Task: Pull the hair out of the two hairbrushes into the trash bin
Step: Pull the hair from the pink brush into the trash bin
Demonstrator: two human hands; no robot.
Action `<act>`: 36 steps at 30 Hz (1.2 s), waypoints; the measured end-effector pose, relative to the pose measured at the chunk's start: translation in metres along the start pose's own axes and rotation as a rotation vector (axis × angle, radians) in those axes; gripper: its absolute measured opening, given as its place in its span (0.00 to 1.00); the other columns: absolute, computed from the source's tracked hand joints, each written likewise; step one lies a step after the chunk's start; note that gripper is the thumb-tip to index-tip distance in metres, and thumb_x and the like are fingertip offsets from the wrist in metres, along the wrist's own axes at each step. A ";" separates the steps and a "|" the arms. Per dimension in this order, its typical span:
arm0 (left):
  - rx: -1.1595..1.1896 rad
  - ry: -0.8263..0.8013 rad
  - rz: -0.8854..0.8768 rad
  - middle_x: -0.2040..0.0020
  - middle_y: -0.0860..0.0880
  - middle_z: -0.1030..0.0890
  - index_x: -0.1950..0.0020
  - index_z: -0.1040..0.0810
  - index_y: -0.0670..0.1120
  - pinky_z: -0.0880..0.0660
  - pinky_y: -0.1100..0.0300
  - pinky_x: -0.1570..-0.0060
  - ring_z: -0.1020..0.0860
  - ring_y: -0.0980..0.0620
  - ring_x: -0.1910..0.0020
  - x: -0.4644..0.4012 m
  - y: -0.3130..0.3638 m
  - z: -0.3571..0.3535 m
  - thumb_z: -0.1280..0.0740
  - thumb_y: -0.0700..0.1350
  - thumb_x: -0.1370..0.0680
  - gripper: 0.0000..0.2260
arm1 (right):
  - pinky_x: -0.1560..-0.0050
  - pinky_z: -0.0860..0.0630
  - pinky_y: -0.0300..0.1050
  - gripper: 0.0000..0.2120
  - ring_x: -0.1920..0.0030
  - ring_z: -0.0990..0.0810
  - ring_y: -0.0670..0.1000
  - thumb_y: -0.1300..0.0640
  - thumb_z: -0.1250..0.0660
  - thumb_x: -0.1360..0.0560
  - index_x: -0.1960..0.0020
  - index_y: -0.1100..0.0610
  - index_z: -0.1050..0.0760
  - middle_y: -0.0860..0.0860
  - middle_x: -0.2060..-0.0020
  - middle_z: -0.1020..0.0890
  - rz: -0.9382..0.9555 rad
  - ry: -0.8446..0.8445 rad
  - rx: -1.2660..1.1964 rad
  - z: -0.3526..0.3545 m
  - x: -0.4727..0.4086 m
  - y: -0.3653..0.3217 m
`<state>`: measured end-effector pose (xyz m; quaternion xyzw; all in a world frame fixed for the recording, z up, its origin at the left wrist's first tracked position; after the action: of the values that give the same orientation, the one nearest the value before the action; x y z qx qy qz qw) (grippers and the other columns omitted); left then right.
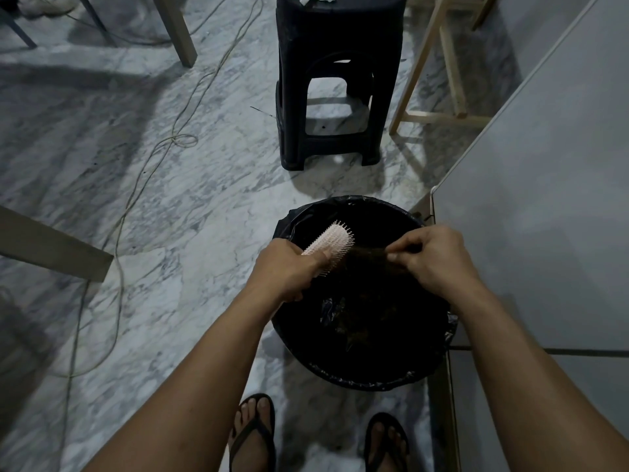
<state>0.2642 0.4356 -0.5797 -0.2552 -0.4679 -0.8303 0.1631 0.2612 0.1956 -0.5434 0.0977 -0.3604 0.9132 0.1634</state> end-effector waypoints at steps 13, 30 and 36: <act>0.042 -0.075 0.054 0.73 0.46 0.22 0.63 0.16 0.40 0.32 0.62 0.74 0.27 0.49 0.78 0.011 0.011 -0.017 0.29 0.54 0.27 0.17 | 0.55 0.22 0.39 0.12 0.57 0.18 0.48 0.61 0.23 0.33 0.51 0.52 0.15 0.48 0.55 0.18 0.360 -0.076 -0.174 -0.029 0.018 -0.054; 0.116 -0.138 0.097 0.69 0.43 0.22 0.58 0.20 0.36 0.30 0.60 0.73 0.25 0.48 0.75 0.014 0.016 -0.021 0.36 0.41 0.27 0.09 | 0.52 0.27 0.34 0.26 0.49 0.23 0.46 0.59 0.22 0.37 0.40 0.48 0.22 0.47 0.44 0.24 0.326 -0.138 -0.113 -0.026 0.015 -0.045; 0.106 -0.189 0.093 0.68 0.42 0.23 0.58 0.21 0.35 0.30 0.62 0.75 0.27 0.48 0.75 0.015 0.017 -0.029 0.38 0.35 0.25 0.07 | 0.53 0.22 0.36 0.10 0.57 0.17 0.44 0.64 0.24 0.33 0.54 0.55 0.14 0.48 0.56 0.16 0.373 0.000 -0.188 -0.025 0.017 -0.052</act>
<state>0.2533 0.4018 -0.5717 -0.3450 -0.5119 -0.7682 0.1699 0.2630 0.2521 -0.5239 0.0135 -0.4560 0.8899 0.0001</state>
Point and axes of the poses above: each hand's wrist, its own x-axis away from the middle knuckle, its own z-axis out of the back of the hand, y = z × x, the point moved 10 cm from there along -x, towards the middle knuckle
